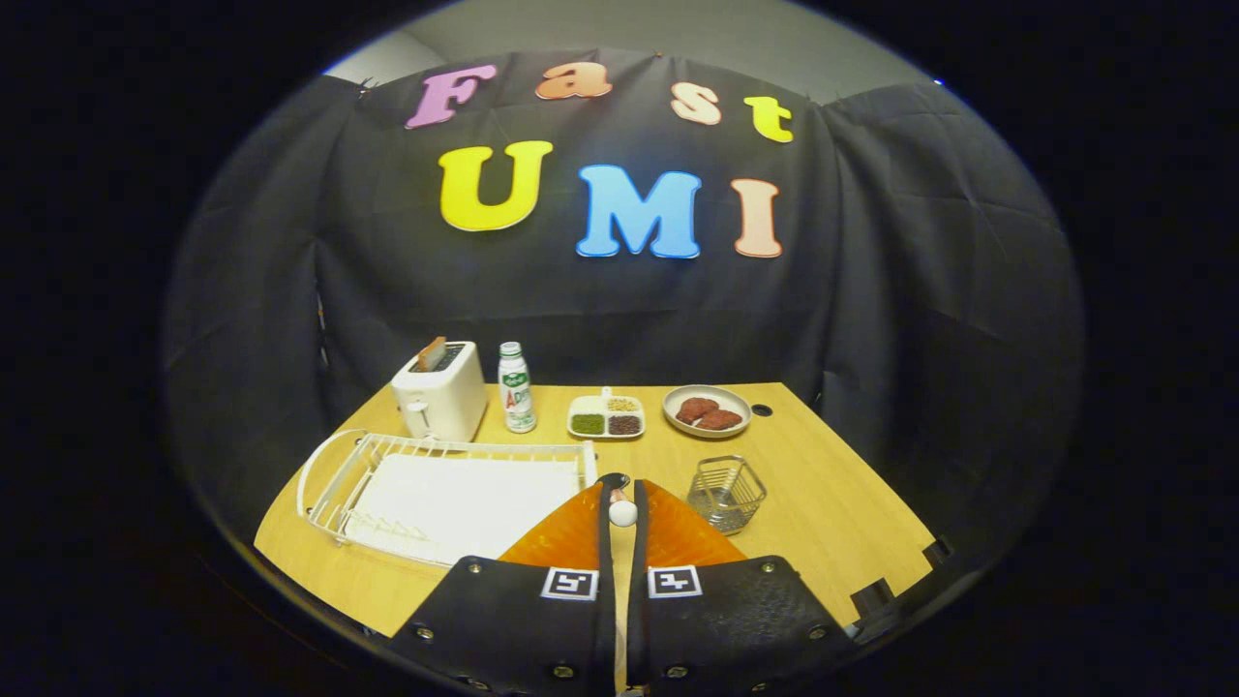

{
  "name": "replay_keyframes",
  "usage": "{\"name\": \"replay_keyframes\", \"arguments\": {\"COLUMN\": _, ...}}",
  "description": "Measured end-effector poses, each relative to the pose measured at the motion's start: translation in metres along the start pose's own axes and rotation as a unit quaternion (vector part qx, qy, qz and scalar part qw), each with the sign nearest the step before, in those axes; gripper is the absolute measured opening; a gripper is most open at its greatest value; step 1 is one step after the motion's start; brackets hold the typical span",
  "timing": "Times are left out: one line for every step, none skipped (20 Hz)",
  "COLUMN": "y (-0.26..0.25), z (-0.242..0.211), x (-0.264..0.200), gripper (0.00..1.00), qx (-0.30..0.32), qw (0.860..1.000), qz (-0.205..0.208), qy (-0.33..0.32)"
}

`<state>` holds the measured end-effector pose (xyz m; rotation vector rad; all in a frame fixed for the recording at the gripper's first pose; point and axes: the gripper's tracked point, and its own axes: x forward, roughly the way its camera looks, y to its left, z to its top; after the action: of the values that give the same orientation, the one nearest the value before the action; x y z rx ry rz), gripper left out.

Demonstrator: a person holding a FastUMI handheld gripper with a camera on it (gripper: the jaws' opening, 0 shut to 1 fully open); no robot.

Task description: Take the plate from the dish rack, then take the spoon from the basket and place it into the plate.

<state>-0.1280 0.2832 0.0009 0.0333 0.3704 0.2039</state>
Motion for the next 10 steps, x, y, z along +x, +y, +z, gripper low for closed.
{"name": "replay_keyframes", "arguments": {"y": 0.012, "z": -0.004, "x": -0.005, "gripper": 0.05, "qx": -0.005, "qw": 1.0, "qz": 0.015, "qy": 0.003}}
{"name": "replay_keyframes", "arguments": {"y": 0.022, "z": -0.009, "x": -0.012, "gripper": 0.04, "qx": -0.01, "qw": 1.0, "qz": 0.029, "qy": 0.006}}
{"name": "replay_keyframes", "arguments": {"y": 0.031, "z": -0.015, "x": -0.017, "gripper": 0.05, "qx": -0.016, "qw": 0.999, "qz": 0.041, "qy": 0.01}}
{"name": "replay_keyframes", "arguments": {"y": 0.038, "z": -0.022, "x": -0.023, "gripper": 0.05, "qx": -0.022, "qw": 0.998, "qz": 0.052, "qy": 0.014}}
{"name": "replay_keyframes", "arguments": {"y": 0.045, "z": -0.028, "x": -0.028, "gripper": 0.05, "qx": -0.027, "qw": 0.998, "qz": 0.062, "qy": 0.018}}
{"name": "replay_keyframes", "arguments": {"y": 0.05, "z": -0.034, "x": -0.033, "gripper": 0.05, "qx": -0.031, "qw": 0.997, "qz": 0.07, "qy": 0.023}}
{"name": "replay_keyframes", "arguments": {"y": 0.053, "z": -0.04, "x": -0.036, "gripper": 0.05, "qx": -0.034, "qw": 0.996, "qz": 0.079, "qy": 0.028}}
{"name": "replay_keyframes", "arguments": {"y": 0.056, "z": -0.046, "x": -0.042, "gripper": 0.05, "qx": -0.035, "qw": 0.995, "qz": 0.087, "qy": 0.033}}
{"name": "replay_keyframes", "arguments": {"y": 0.059, "z": -0.053, "x": -0.046, "gripper": 0.05, "qx": -0.038, "qw": 0.994, "qz": 0.093, "qy": 0.037}}
{"name": "replay_keyframes", "arguments": {"y": 0.061, "z": -0.059, "x": -0.05, "gripper": 0.05, "qx": -0.041, "qw": 0.993, "qz": 0.099, "qy": 0.042}}
